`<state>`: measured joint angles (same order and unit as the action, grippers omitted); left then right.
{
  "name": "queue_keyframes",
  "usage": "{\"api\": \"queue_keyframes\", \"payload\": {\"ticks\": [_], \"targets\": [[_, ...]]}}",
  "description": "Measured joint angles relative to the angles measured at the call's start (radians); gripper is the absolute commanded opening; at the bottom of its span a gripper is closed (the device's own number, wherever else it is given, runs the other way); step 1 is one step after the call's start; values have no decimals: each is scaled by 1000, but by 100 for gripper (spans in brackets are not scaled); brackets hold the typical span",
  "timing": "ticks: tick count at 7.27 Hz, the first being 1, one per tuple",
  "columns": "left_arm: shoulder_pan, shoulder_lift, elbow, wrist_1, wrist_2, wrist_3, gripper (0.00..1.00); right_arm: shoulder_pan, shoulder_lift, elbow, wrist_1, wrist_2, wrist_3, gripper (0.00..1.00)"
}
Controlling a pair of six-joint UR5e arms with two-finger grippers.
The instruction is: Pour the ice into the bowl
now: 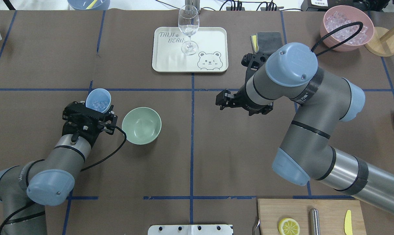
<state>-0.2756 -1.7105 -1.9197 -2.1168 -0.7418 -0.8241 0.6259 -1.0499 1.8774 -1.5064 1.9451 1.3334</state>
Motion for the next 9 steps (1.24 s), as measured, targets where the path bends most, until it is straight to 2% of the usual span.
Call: {"api": "queue_keyframes", "payload": {"ticks": [2,4,6,9], "targets": [[38,-36,0,179,85,19,0,0,-1,-2,0,0,0,100],[69,-112,0,366,129,113,0,0,-1,-3,0,0,0,100],[101,-144,3,532,225,202,0,0,-1,-4,0,0,0,100],[108,-146,16,585,352,446,0,0,-1,-4,1,0,0,100]]}}
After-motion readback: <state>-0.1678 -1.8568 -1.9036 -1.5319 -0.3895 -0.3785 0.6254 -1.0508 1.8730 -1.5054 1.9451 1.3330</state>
